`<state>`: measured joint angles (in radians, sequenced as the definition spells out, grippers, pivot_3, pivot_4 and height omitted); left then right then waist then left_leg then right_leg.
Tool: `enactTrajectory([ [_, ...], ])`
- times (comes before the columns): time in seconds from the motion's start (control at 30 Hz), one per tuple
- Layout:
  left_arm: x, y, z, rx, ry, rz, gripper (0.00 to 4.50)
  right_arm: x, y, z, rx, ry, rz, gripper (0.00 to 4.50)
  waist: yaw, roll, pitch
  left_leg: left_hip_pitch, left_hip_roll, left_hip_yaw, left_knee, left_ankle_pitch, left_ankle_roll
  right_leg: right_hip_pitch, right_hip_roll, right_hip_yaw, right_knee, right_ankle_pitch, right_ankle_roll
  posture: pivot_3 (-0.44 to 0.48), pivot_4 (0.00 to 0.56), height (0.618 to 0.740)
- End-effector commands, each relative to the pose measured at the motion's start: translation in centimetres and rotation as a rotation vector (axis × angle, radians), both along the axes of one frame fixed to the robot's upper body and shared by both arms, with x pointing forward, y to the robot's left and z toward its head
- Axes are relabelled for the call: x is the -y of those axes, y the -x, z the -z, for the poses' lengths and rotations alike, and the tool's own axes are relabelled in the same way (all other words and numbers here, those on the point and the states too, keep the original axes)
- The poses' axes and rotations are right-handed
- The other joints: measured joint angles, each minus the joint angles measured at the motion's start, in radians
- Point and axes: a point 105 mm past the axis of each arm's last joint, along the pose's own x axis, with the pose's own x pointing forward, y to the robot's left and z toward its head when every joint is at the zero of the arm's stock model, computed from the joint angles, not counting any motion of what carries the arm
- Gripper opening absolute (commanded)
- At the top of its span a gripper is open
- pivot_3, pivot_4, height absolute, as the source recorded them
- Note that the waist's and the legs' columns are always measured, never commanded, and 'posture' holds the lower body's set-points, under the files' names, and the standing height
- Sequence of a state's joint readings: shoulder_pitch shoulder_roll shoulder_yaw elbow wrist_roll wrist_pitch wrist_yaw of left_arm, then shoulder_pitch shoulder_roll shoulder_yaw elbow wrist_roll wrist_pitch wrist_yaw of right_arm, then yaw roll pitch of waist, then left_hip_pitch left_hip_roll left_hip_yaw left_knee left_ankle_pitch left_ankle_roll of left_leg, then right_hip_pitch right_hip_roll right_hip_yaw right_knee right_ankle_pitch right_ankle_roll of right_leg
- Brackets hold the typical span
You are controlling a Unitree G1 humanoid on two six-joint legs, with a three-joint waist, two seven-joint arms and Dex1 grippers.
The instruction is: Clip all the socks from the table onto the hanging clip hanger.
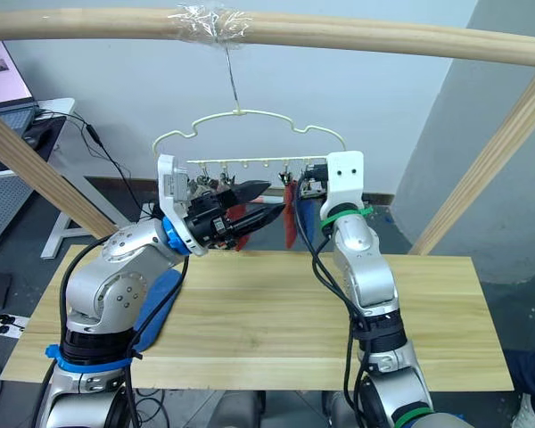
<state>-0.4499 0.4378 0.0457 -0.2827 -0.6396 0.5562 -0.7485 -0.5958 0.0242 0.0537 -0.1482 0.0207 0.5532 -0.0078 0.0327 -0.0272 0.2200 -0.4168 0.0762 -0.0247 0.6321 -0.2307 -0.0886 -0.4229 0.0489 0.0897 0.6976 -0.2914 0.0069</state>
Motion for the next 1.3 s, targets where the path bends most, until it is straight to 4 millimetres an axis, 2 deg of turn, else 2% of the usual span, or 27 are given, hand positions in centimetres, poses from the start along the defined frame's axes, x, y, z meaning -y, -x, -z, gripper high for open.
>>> enactTrajectory([
  [0.03,-3.6,-1.7,3.0,-0.022,-0.082,-0.221,3.19,0.3,1.2,-0.4,-0.051,0.020,-0.133,0.01,-0.001,0.000,0.000,0.000,0.000,0.000,0.000,0.000,0.000,0.000,0.000,0.000,0.000,0.000,0.000,0.186,0.214,0.740],
  [0.13,-8.1,-3.2,7.3,-0.127,-0.190,-0.430,3.90,0.8,1.7,-0.8,-0.081,0.033,-0.175,0.00,-0.003,0.000,0.000,0.002,0.001,0.000,0.000,0.000,0.000,0.000,0.000,0.000,0.001,0.000,0.000,0.178,0.220,0.740],
  [0.2,-12.0,-3.7,10.4,-0.183,-0.309,-0.572,4.48,1.0,2.0,-1.2,-0.098,0.043,-0.205,0.00,-0.004,0.001,0.000,0.002,0.001,-0.001,0.000,0.000,0.000,0.000,0.001,-0.001,0.001,0.000,0.000,0.171,0.221,0.740],
  [0.3,-16.2,-3.5,13.2,-0.222,-0.484,-0.677,4.48,1.4,2.4,-1.7,-0.119,0.040,-0.227,0.00,-0.006,0.001,0.001,0.001,0.001,0.000,0.000,0.000,0.000,0.000,0.001,-0.001,0.000,0.000,0.000,0.169,0.224,0.740],
  [0.47,-19.8,-2.8,15.4,-0.264,-0.595,-0.792,4.48,1.6,2.9,-2.1,-0.142,0.038,-0.249,0.00,0.004,0.001,0.001,0.000,0.000,0.000,-0.001,0.000,0.000,0.000,-0.001,-0.001,-0.002,0.000,0.000,0.181,0.225,0.740],
  [0.57,-21.9,-1.7,17.6,-0.377,-0.645,-0.854,4.48,1.5,3.0,-2.3,-0.151,0.036,-0.258,0.00,0.003,0.001,0.001,0.000,0.000,0.000,-0.002,0.000,0.000,-0.001,-0.001,-0.001,-0.002,0.000,0.000,0.188,0.224,0.740],
  [0.67,-22.4,-0.3,19.5,-0.510,-0.669,-0.826,4.48,1.4,3.0,-2.5,-0.157,0.037,-0.262,0.00,-0.002,0.001,0.001,0.000,0.000,0.000,-0.002,0.000,0.000,-0.001,-0.001,-0.001,-0.001,0.000,0.000,0.194,0.224,0.740],
  [0.93,-24.1,1.4,22.0,-0.678,-0.667,-0.850,4.48,1.4,2.7,-2.9,-0.158,0.035,-0.260,0.00,-0.004,0.001,0.001,0.001,0.000,0.000,-0.002,0.000,0.000,-0.001,0.000,-0.001,0.000,-0.002,0.002,0.198,0.215,0.740],
  [1.03,-23.6,1.5,22.5,-0.735,-0.602,-0.812,3.92,1.5,2.7,-2.8,-0.164,0.037,-0.256,0.00,-0.005,0.001,0.000,0.002,0.000,0.000,-0.002,0.000,0.000,-0.001,0.000,-0.001,0.000,-0.001,0.002,0.195,0.213,0.740],
  [1.23,-22.0,0.6,22.1,-0.737,-0.516,-0.753,2.16,2.0,2.5,-2.8,-0.165,0.035,-0.243,0.00,-0.004,0.001,0.000,0.002,0.000,0.001,-0.002,0.000,0.000,0.000,0.000,-0.001,0.000,-0.001,0.001,0.186,0.212,0.740],
  [1.3,-20.7,0.4,21.9,-0.734,-0.469,-0.704,1.57,2.2,2.4,-2.9,-0.167,0.024,-0.236,0.00,-0.003,0.001,0.000,0.001,0.000,0.001,-0.002,0.000,0.000,0.000,-0.001,-0.001,0.000,-0.001,0.001,0.183,0.212,0.740],
])
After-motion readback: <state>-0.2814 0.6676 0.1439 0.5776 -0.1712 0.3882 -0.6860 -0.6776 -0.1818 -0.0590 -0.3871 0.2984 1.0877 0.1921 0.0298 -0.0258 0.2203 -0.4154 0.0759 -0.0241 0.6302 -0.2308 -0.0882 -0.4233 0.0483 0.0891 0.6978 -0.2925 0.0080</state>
